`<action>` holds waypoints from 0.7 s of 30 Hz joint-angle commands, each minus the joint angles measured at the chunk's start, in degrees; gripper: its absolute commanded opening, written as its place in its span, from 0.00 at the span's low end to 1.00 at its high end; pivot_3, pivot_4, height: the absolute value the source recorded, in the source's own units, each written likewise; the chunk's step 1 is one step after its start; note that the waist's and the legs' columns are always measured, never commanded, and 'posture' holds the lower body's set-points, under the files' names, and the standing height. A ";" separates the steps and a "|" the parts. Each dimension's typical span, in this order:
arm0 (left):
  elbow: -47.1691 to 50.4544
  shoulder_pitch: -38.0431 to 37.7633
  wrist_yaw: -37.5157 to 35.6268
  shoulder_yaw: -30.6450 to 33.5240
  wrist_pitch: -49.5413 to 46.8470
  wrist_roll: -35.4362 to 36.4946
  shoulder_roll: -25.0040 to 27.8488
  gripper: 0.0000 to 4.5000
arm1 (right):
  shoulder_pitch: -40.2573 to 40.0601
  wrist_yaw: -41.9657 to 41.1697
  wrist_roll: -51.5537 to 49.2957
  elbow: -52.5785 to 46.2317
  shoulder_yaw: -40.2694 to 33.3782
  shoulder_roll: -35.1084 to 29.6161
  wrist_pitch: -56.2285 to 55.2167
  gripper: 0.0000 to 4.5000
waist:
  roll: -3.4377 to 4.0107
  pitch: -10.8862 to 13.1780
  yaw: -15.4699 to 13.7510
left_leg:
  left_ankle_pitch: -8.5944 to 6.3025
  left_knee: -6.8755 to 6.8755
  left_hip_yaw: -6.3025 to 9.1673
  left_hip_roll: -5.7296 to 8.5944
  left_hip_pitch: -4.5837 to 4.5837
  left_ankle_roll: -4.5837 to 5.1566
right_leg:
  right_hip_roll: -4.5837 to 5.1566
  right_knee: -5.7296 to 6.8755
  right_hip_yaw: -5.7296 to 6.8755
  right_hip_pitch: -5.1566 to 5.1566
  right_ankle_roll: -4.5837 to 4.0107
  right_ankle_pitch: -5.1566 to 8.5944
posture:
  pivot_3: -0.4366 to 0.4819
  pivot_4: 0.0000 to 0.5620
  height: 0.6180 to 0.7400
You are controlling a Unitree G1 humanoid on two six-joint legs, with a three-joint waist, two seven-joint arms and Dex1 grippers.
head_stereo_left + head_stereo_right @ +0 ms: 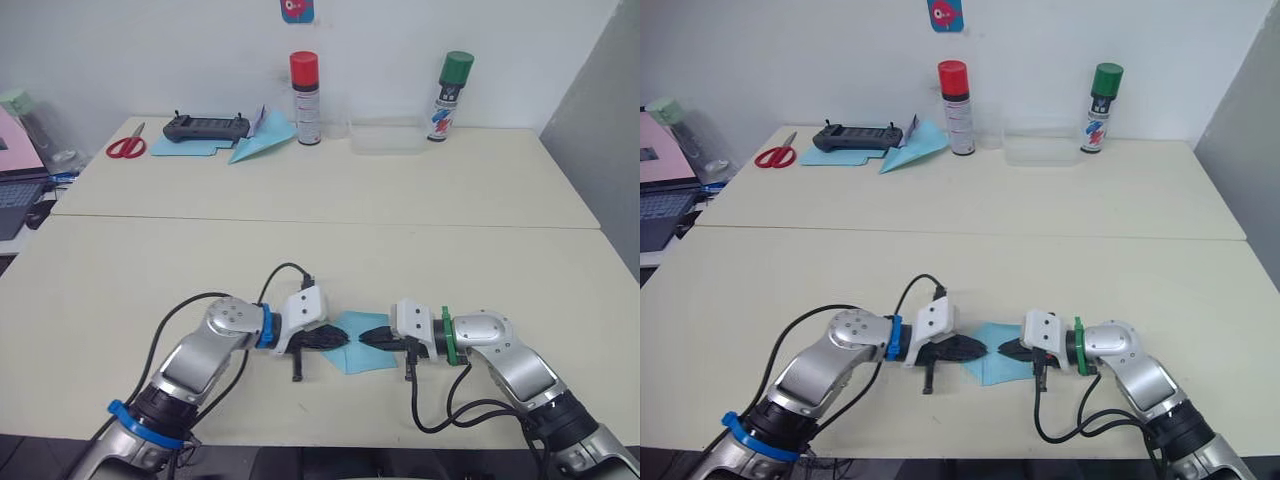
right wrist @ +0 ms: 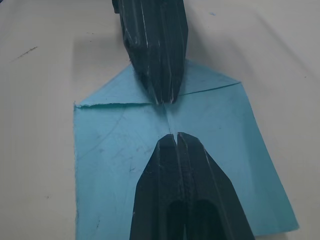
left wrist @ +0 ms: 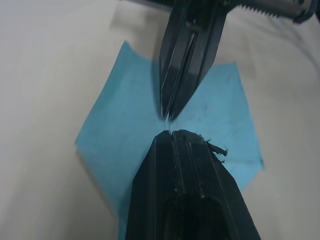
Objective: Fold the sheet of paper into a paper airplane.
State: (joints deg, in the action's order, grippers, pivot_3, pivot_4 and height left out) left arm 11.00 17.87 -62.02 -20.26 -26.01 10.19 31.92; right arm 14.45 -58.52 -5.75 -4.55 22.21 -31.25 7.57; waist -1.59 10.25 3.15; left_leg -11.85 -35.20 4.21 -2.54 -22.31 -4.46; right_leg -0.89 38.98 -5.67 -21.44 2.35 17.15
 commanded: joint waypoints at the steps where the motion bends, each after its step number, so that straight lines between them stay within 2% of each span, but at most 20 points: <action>1: 0.08 -0.23 0.57 -1.55 0.88 -1.64 0.52 0.00 | 0.13 1.01 2.21 2.38 -0.75 -1.13 0.51 0.01 | 0.01 0.00 0.06 | 0.00 0.01 0.00 0.01 0.00 0.00 | 0.00 0.00 0.00 0.00 0.12 -0.07 | 0.48 0.27 1.00; 5: -1.70 -1.77 0.65 -2.27 1.82 -3.44 2.17 0.00 | 0.01 1.09 1.92 2.16 -1.31 -1.59 0.90 0.01 | 0.00 0.00 0.06 | -0.01 0.04 0.01 0.02 -0.04 0.00 | 0.01 -0.02 0.02 -0.02 0.14 -0.08 | 0.48 0.27 1.00; 9: -4.14 -4.25 0.12 0.20 1.82 -2.99 6.07 0.00 | -0.74 1.10 1.93 1.64 -1.54 -2.23 1.03 0.01 | 0.03 -0.03 0.10 | -0.01 0.05 0.01 0.00 0.00 0.00 | 0.01 -0.02 0.01 -0.01 0.01 -0.01 | 0.48 0.27 1.00; 13: -4.42 -5.22 2.09 6.10 -4.72 2.61 6.01 0.00 | -0.87 1.04 1.94 1.67 -1.39 -2.35 0.99 0.01 | 0.02 -0.03 0.11 | -0.01 0.04 0.01 0.01 0.04 0.00 | 0.02 -0.02 -0.01 0.03 -0.19 0.11 | 0.48 0.27 1.00; 21: -3.68 -7.73 4.74 11.79 -13.56 8.52 7.43 0.00 | 0.45 0.78 1.96 2.86 -0.85 -1.74 0.83 0.01 | 0.02 -0.03 0.13 | 0.00 0.04 0.00 -0.01 0.15 0.00 | 0.02 -0.01 -0.03 0.03 -0.21 0.12 | 0.48 0.27 1.00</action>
State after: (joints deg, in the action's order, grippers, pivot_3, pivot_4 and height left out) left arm 9.81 11.27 -60.84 -10.96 -36.73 20.52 37.15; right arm 14.79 -58.56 -5.74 -3.88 22.09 -32.04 7.06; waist -1.56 10.23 3.28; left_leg -11.85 -35.16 4.21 -2.55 -22.14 -4.46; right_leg -0.88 38.96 -5.70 -21.40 2.14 17.27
